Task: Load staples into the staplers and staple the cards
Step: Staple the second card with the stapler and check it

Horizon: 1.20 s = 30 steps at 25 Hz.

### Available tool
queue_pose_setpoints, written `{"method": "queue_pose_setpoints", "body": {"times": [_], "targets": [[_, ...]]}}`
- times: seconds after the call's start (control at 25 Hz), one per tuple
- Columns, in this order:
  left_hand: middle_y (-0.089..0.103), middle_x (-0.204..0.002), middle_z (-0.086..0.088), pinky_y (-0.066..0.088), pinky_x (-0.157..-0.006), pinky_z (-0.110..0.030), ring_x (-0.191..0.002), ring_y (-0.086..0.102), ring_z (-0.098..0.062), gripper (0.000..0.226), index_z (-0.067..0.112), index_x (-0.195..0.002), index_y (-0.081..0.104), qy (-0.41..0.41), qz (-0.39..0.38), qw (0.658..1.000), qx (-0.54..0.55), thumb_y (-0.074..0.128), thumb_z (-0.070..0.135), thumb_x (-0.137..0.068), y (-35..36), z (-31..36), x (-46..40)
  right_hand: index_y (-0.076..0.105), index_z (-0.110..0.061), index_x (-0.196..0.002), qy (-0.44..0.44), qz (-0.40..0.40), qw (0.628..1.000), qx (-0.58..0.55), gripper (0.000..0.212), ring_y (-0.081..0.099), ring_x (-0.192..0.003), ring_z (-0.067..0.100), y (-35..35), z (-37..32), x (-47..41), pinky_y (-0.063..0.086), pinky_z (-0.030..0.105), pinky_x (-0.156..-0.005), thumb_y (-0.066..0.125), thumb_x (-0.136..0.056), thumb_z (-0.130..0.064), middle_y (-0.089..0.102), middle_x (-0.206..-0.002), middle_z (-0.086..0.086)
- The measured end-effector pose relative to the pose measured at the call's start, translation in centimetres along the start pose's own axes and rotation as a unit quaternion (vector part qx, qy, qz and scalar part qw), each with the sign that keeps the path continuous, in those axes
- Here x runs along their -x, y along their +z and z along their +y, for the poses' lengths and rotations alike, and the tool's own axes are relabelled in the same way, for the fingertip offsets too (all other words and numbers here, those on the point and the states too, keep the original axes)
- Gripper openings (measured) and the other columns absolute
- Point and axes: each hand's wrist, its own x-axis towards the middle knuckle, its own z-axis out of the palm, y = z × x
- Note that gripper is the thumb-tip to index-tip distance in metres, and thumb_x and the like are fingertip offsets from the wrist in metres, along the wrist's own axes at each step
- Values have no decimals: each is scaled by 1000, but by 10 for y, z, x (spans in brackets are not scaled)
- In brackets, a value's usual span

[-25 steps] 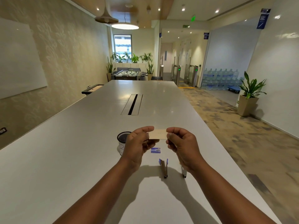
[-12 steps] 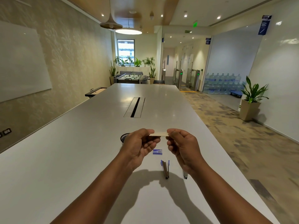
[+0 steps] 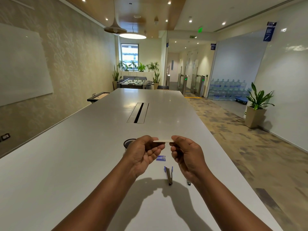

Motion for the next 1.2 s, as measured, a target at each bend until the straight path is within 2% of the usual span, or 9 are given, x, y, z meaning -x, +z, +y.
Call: {"method": "queue_pose_setpoints", "body": {"times": [0.24, 0.48, 0.68, 0.8, 0.92, 1.08, 1.2], "targets": [[75, -102, -29, 65, -72, -31, -83, 78, -31, 23, -10, -109, 68, -5, -2, 1000, 0, 62, 2, -90, 2, 0, 3, 79, -5, -95, -4, 5, 1000, 4, 16, 63, -61, 17, 0, -3, 4, 55, 24, -57, 76, -88, -19, 71, -76, 14], [76, -97, -29, 62, -61, -30, -79, 78, -32, 23, -8, -109, 69, -4, -3, 1000, -4, 64, 1, -88, -3, 0, 1, 79, -10, -98, -5, 10, 1000, 7, 10, 68, -67, 18, -1, 2, 6, 56, 25, -59, 71, -93, -14, 73, -79, 14], [77, -97, -20, 61, -63, -27, -77, 78, -28, 24, 4, -107, 70, 72, 7, 989, -131, 74, -2, -84, -3, -6, -5, 78, -14, -99, -26, 20, 997, 68, 16, 71, -70, 18, -1, 6, 8, 58, 26, -68, 68, -92, -5, 76, -85, 10], [73, -105, -19, 59, -63, -26, -78, 76, -27, 28, 6, -104, 69, 86, 12, 982, -169, 80, -1, -79, -3, -9, -8, 78, -18, -95, -48, 1, 993, 107, 22, 69, -69, 18, 2, 4, 12, 57, 26, -67, 66, -90, -1, 75, -82, 9], [74, -100, -18, 57, -58, -24, -75, 73, -25, 21, 8, -96, 68, 85, 13, 979, -186, 81, 2, -80, -6, -9, -10, 77, -19, -95, -66, -17, 988, 139, 24, 70, -69, 18, 4, 3, 16, 54, 24, -64, 66, -89, 2, 74, -85, 11], [74, -93, -16, 55, -52, -26, -73, 70, -25, 17, 7, -97, 68, 52, 35, 987, -150, 78, 8, -84, -7, -11, -12, 77, -22, -93, -79, -34, 982, 169, 28, 70, -69, 16, 6, 3, 20, 53, 22, -62, 66, -88, 3, 74, -87, 9], [74, -90, -14, 56, -53, -26, -71, 70, -23, 18, 8, -96, 68, 45, 31, 989, -138, 80, 10, -83, -10, -10, -11, 77, -25, -91, -85, -33, 979, 182, 30, 69, -69, 15, 8, 4, 22, 53, 22, -62, 66, -88, 2, 76, -87, 7]]}}
